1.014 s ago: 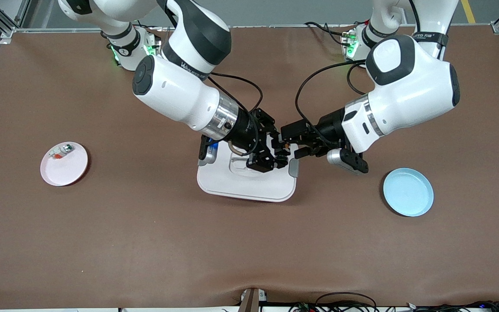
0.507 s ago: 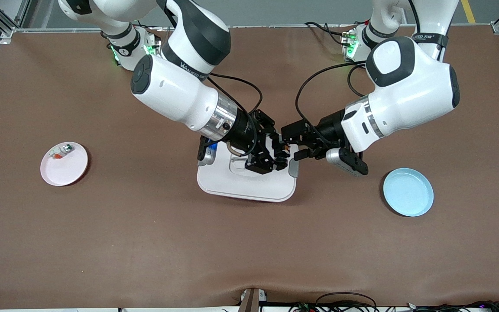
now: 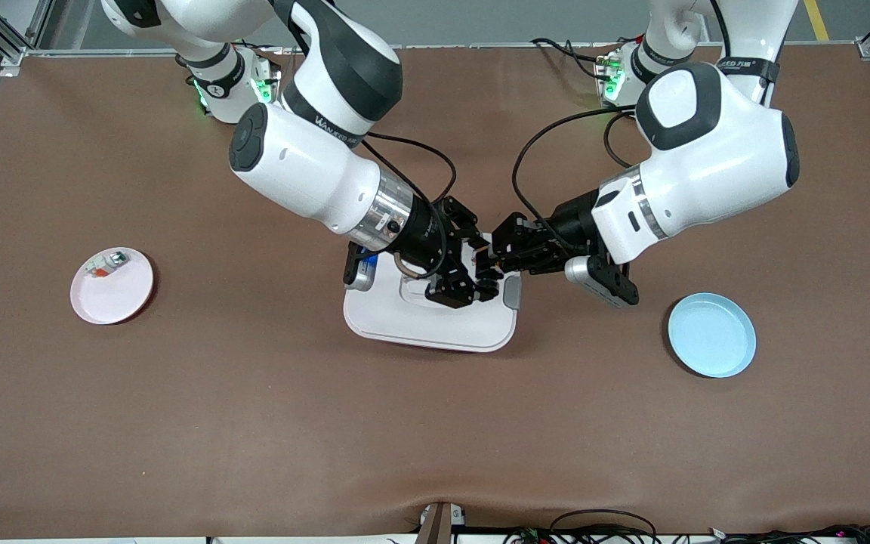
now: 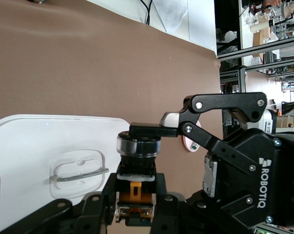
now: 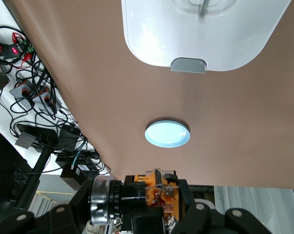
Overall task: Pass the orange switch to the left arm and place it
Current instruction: 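Grasp the switch with the left gripper and open the right gripper, then carry the switch with the left gripper while the right gripper withdraws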
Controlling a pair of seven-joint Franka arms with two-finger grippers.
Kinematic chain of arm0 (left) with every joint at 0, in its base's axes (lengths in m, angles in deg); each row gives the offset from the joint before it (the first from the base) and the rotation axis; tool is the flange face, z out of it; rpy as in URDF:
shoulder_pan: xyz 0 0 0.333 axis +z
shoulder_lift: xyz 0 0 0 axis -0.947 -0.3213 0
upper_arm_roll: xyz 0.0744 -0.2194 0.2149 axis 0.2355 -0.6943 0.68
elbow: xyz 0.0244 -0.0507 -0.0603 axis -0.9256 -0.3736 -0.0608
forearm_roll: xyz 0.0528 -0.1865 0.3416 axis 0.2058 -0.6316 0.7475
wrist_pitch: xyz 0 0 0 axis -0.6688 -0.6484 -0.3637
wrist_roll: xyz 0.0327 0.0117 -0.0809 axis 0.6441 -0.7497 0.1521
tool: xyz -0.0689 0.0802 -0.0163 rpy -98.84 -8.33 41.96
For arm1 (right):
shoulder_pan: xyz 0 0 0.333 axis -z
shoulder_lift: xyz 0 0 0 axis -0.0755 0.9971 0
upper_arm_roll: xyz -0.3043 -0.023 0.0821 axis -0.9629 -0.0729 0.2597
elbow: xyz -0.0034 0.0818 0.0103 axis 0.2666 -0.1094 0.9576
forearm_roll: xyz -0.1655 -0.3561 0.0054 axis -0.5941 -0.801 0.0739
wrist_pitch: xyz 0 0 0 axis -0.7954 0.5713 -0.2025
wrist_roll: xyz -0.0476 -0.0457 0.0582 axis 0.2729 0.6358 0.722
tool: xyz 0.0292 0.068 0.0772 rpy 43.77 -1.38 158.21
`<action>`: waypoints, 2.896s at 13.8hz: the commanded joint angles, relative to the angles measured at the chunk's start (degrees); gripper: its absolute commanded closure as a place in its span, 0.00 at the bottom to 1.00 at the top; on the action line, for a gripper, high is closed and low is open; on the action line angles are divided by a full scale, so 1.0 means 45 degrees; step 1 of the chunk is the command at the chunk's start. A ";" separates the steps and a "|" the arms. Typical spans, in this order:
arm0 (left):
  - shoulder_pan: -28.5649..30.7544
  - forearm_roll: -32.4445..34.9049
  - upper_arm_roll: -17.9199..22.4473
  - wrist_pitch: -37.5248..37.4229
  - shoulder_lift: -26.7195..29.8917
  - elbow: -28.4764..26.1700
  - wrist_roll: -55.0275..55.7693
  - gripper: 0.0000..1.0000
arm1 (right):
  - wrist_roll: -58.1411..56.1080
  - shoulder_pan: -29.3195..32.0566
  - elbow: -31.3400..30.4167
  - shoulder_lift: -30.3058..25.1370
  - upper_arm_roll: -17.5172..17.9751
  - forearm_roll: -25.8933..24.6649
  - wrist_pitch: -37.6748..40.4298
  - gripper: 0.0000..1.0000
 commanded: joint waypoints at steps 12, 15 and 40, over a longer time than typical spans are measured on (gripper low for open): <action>0.0256 0.0012 0.0102 -0.0069 0.0121 0.0031 -0.0088 1.00 | -0.1352 0.1782 0.1276 0.0023 -0.0028 0.0266 0.2756 0.00; 0.0645 0.0983 0.0141 -0.1101 0.0608 -0.0009 0.0010 1.00 | -0.4045 0.2856 0.1534 -0.0462 -0.0047 0.0246 0.5747 0.00; 0.5254 1.0695 0.0259 -0.8839 0.2701 0.0109 0.1409 1.00 | -2.6300 0.8327 0.1436 -0.1227 -0.0165 -0.9403 1.5814 0.00</action>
